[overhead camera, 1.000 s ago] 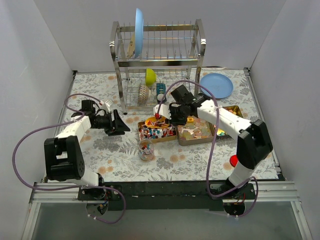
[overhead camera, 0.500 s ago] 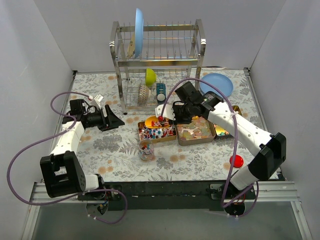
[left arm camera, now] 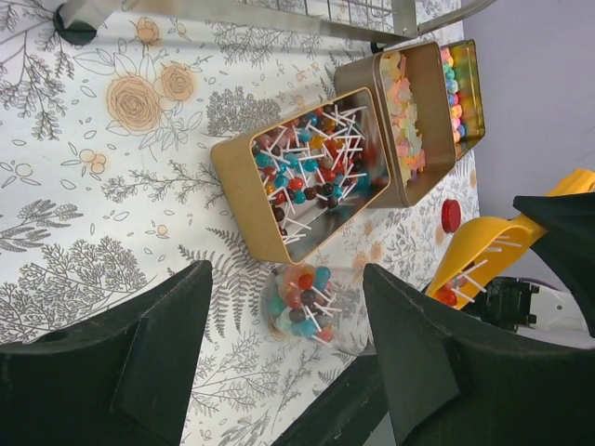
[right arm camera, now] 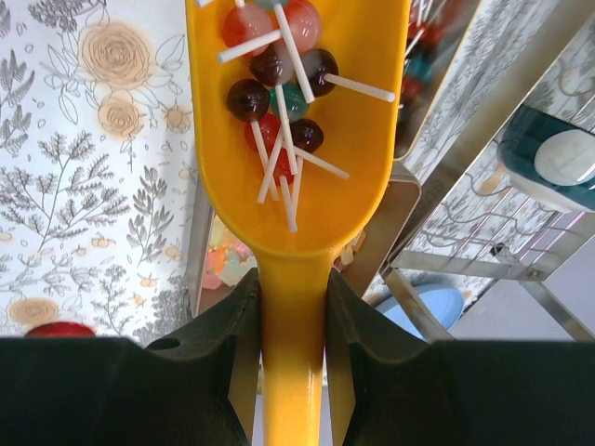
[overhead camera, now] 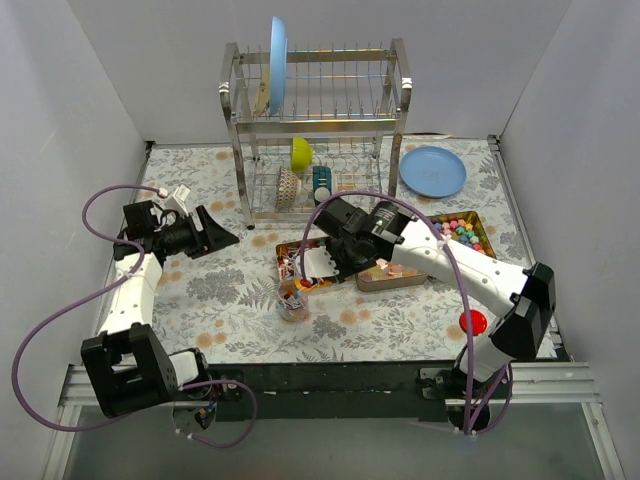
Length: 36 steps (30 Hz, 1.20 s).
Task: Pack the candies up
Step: Place the fake candies in the packing bottle.
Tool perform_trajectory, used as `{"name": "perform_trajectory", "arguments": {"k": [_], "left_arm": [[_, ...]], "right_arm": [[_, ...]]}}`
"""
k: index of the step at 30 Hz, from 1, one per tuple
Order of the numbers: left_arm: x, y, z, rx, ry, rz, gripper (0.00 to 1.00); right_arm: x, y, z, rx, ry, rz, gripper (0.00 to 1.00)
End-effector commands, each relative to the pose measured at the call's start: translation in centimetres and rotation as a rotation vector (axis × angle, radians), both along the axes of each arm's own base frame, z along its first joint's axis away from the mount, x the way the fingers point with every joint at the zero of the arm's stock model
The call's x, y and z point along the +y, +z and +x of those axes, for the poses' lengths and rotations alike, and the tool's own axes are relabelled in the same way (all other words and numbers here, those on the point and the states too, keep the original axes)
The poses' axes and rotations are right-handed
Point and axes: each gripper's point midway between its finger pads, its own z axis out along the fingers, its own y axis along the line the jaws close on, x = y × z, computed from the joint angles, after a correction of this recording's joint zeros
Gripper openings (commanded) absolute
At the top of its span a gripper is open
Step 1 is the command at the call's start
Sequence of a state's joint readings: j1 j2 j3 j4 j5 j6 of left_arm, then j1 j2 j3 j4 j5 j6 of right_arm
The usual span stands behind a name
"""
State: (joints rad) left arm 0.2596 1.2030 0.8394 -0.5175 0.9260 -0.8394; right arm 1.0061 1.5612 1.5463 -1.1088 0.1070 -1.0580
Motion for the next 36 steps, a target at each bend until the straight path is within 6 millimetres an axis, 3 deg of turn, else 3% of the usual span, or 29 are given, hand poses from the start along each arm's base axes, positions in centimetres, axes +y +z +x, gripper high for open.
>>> {"name": "perform_trajectory", "arguments": {"k": [1,8,20,33,34,36], "left_arm": [[0.5,1.1,0.0,-0.066,0.022,0.013,0.66],[0.7,2.0,-0.2,-0.102,0.038,0.017,0.66],[0.9,2.5,-0.2,-0.121,0.047,0.000,0.66],[0.0,3.1,-0.7,-0.108,0.020,-0.072,0.66],[-0.2,3.3,-0.8,-0.107,0.015,-0.083,0.65],[-1.0,3.9,-1.6,-0.101,-0.026,-0.146,0.48]], "right_arm": [[-0.3,1.5,1.4,-0.084,-0.057,-0.073,0.01],[0.3,2.4,1.3,-0.145,-0.044,-0.163,0.01],[-0.2,2.9,0.5,-0.304,0.062,-0.333,0.01],[0.2,3.9,-0.1,-0.356,0.056,-0.333,0.01],[0.2,3.9,-0.1,-0.358,0.053,-0.330,0.01],[0.7,4.6,0.0,-0.361,0.031,-0.295,0.01]]}}
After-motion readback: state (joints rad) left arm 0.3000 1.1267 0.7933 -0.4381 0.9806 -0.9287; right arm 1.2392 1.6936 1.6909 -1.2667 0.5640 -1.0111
